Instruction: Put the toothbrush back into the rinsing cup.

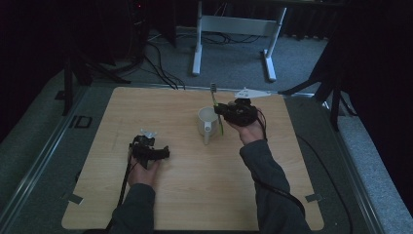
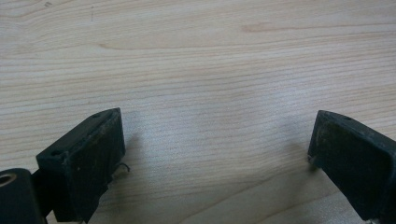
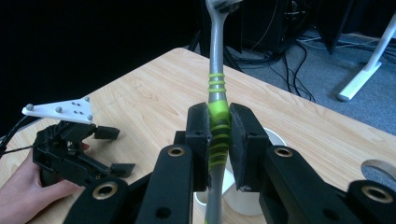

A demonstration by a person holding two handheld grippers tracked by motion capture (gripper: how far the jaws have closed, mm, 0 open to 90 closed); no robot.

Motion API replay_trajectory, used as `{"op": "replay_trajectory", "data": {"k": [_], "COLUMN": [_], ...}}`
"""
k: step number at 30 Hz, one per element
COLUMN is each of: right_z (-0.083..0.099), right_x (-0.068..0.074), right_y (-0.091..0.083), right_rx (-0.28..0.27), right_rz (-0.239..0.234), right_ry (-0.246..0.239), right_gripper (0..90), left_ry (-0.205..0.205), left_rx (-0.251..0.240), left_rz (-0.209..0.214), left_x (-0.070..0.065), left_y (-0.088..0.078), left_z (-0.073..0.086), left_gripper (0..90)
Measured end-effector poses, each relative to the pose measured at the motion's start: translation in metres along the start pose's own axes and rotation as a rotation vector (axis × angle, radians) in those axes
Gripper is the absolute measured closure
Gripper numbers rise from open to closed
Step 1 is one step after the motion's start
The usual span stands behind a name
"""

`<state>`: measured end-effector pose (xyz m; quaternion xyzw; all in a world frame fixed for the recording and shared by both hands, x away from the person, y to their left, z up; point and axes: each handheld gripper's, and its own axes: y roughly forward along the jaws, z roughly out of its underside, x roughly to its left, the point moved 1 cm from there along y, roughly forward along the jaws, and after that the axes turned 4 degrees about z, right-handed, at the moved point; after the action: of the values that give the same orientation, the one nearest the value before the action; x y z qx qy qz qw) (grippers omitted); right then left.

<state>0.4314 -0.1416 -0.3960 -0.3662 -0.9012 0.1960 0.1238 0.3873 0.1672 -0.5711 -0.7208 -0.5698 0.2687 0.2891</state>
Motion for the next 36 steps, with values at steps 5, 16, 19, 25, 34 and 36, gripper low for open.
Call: {"op": "replay_trajectory", "data": {"k": [5, 16, 19, 25, 34, 36], "right_z": [-0.001, -0.0035, -0.0034, -0.0033, -0.0041, -0.0042], "right_x": [0.0012, 0.0069, 0.0081, 0.0082, 0.0092, 0.0099], "right_y": [0.0008, 0.0037, 0.0047, 0.0056, 0.007, 0.0075], "right_rx": [-0.022, -0.073, -0.08, -0.098, -0.135, -0.143], "right_rz": [0.0, -0.005, -0.004, 0.0, 0.007, 0.009], "right_ry": [0.004, -0.002, -0.001, 0.007, 0.022, 0.025], "right_gripper": [78.7, 78.7, 78.7, 78.7, 78.7, 78.7], "left_ry": [-0.001, 0.0, 0.0, 0.0, 0.0, 0.0], "left_rx": [0.0, 0.0, 0.0, 0.0, 0.0, 0.0], "left_rz": [0.0, 0.0, 0.0, 0.0, 0.0, 0.0], "left_x": [0.0, 0.0, 0.0, 0.0, 0.0, 0.0], "left_y": [0.0, 0.0, 0.0, 0.0, 0.0, 0.0], "left_z": [0.0, 0.0, 0.0, 0.0, 0.0, 0.0], "left_gripper": [4.0, 4.0, 4.0, 4.0, 4.0, 4.0]}}
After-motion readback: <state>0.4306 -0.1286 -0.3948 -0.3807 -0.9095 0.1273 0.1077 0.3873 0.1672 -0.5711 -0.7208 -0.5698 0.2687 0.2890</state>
